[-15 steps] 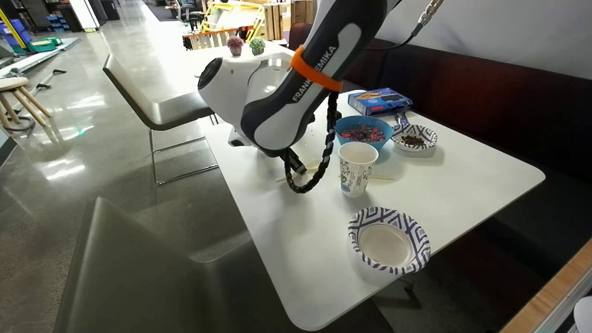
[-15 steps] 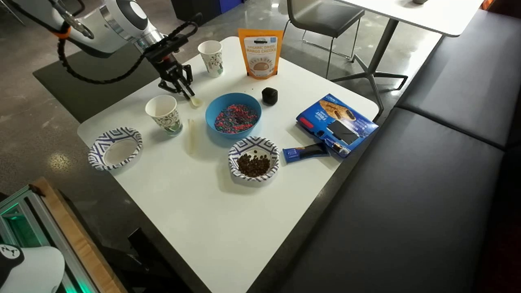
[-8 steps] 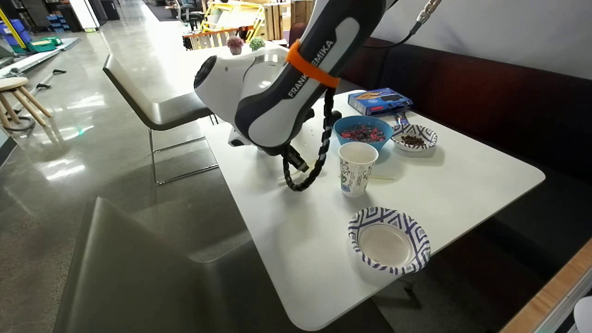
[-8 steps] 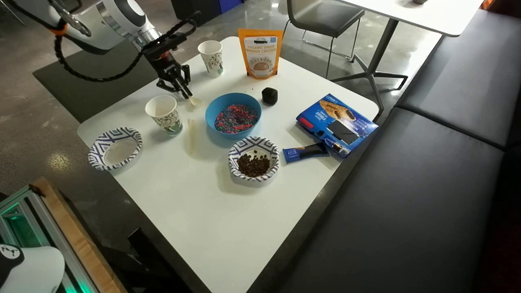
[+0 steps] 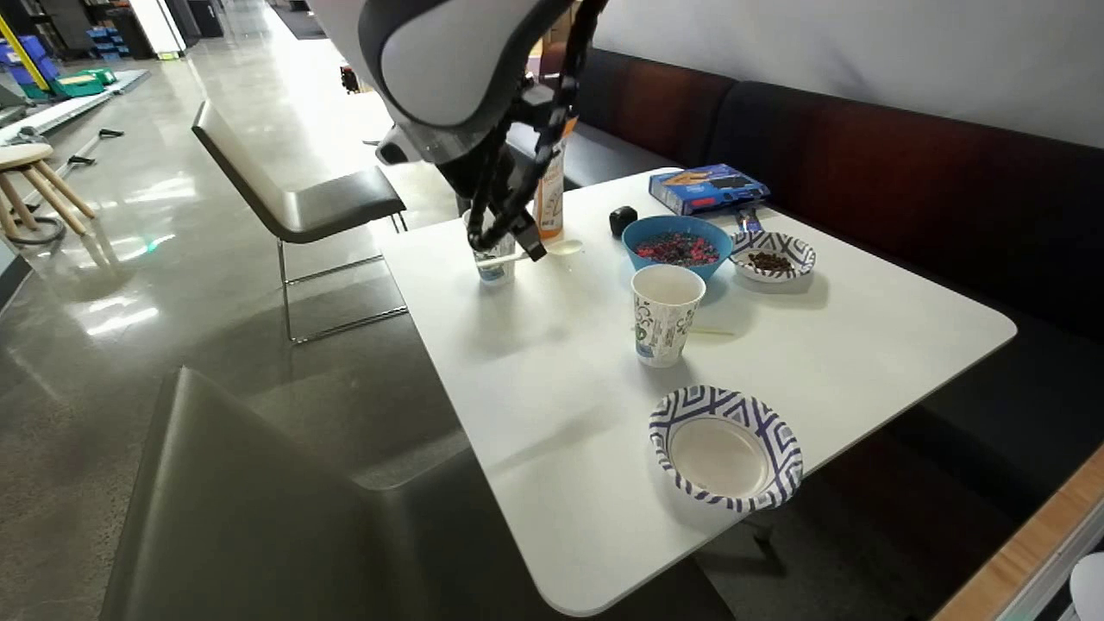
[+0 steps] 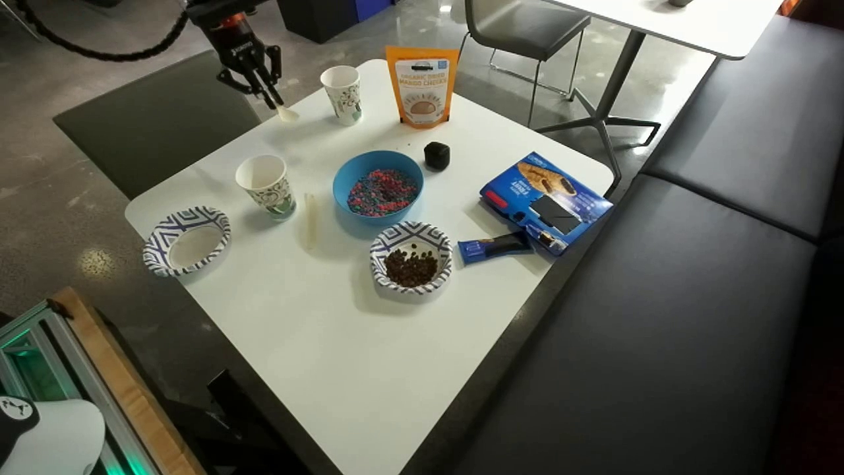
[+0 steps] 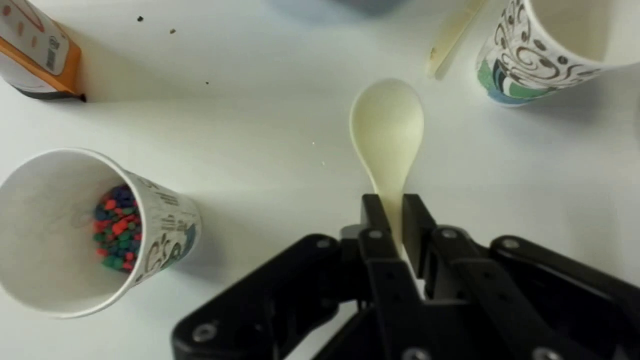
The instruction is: Use the plastic spoon to put some of the contents of the blue bowl into the paper cup next to the orange packet
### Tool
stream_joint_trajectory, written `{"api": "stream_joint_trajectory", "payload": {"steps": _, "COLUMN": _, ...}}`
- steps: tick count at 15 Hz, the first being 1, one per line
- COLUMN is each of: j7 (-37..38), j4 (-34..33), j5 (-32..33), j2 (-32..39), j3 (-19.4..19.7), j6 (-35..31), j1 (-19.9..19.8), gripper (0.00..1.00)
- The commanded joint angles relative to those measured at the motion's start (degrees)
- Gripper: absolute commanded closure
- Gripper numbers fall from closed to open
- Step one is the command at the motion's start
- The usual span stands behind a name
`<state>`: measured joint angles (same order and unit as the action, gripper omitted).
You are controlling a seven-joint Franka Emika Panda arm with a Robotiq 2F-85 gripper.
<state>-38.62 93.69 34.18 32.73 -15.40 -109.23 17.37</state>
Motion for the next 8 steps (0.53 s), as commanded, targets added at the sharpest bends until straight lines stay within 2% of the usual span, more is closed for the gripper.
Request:
{"api": "stream_joint_trajectory", "payload": {"steps": 1, "j7": -3.48, "j4": 4.83, "j5": -7.13, "j2": -6.87, "j3": -1.03, "j6": -6.09, "j1": -4.01, "gripper": 0.96}}
{"api": "stream_joint_trajectory", "payload": {"steps": 8, "j7": -1.87, "j4": 20.47, "j5": -18.06, "j2": -18.13, "j3": 1.28, "j6": -18.43, "j1": -9.90, "gripper": 0.96}}
